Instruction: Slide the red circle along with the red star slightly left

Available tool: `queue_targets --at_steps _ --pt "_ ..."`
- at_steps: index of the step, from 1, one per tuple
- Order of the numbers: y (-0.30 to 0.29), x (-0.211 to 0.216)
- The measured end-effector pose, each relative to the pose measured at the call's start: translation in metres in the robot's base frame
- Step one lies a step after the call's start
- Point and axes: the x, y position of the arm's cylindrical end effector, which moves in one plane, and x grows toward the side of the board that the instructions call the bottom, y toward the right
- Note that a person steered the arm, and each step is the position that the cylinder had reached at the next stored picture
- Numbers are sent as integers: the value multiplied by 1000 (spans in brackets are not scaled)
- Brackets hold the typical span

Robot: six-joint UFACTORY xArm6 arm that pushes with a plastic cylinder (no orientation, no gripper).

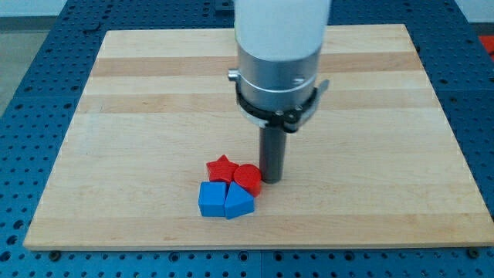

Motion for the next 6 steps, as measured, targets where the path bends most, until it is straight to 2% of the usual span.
queue_targets --at_steps 2,3,4,5,6 --pt "31 5" --pt "53 41" --pt "47 62" --pt "17 50" --pt "5 19"
